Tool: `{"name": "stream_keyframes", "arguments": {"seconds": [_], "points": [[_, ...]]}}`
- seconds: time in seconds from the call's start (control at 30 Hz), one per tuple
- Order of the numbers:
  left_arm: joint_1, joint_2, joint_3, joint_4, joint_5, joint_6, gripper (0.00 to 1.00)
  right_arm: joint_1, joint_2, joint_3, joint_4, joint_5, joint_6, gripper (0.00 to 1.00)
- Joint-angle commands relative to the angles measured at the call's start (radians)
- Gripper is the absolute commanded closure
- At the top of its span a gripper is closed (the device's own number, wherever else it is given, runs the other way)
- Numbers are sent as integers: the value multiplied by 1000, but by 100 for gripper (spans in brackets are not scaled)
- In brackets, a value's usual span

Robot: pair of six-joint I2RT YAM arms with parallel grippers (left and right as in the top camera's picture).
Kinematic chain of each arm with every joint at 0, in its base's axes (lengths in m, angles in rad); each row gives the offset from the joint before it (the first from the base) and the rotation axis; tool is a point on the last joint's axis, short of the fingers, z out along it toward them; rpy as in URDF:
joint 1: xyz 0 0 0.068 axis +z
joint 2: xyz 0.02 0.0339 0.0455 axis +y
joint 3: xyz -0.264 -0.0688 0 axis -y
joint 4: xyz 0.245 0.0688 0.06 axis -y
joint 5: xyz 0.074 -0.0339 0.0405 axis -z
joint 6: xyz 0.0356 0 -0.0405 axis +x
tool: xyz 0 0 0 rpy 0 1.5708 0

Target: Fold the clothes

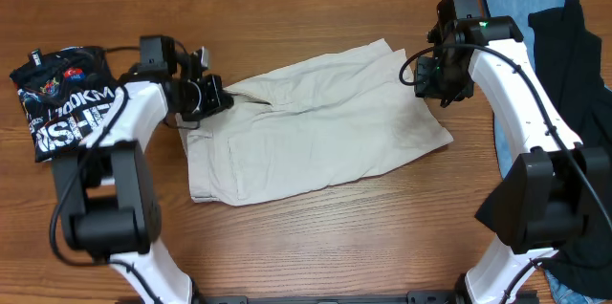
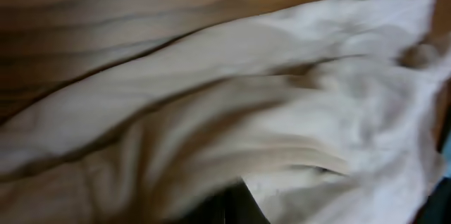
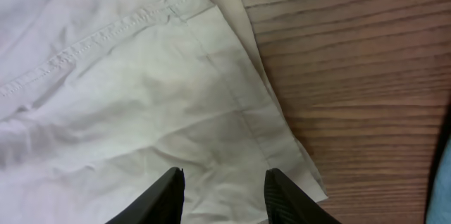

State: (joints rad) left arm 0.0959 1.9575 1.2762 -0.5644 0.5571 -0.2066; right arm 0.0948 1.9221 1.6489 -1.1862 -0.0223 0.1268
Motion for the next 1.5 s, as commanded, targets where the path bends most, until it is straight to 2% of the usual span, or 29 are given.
{"name": "stream_keyframes", "arguments": {"seconds": [0.0, 0.3, 0.4, 0.43, 0.5, 0.57, 0.6, 0.8, 0.9, 1.07, 1.23, 1.33, 1.47], "points": [[51, 70, 9, 5, -45, 24, 96, 1, 5, -3, -3, 14, -3, 59], [183, 177, 9, 5, -42, 27, 96, 1, 5, -3, -5, 15, -3, 59], [199, 180, 9, 0, -40, 46, 93, 1, 5, -3, -5, 15, -3, 59], [200, 180, 9, -1, -41, 55, 87, 1, 5, -3, -5, 15, -3, 59], [200, 180, 9, -5, -44, 68, 63, 1, 5, -3, -5, 15, -3, 59], [200, 180, 9, -12, -43, 73, 51, 1, 5, -3, -5, 15, -3, 59], [200, 180, 10, -17, -39, 73, 50, 1, 5, -3, -5, 14, -3, 59], [200, 133, 25, -92, -28, 74, 47, 1, 5, -3, -5, 14, -3, 59], [200, 47, 51, -185, 21, 104, 47, 1, 5, -3, -5, 15, -3, 59], [179, -143, 56, -315, 9, 101, 45, 1, 5, -3, -5, 16, -3, 59], [177, -185, 37, -463, 2, 99, 45, 1, 5, -3, -5, 22, -3, 60], [178, -185, -38, -457, 13, 100, 45, 1, 5, -3, -5, 22, -3, 59], [179, -185, -189, -375, 92, 106, 45, 1, 5, -3, -6, 22, -3, 59]]}}
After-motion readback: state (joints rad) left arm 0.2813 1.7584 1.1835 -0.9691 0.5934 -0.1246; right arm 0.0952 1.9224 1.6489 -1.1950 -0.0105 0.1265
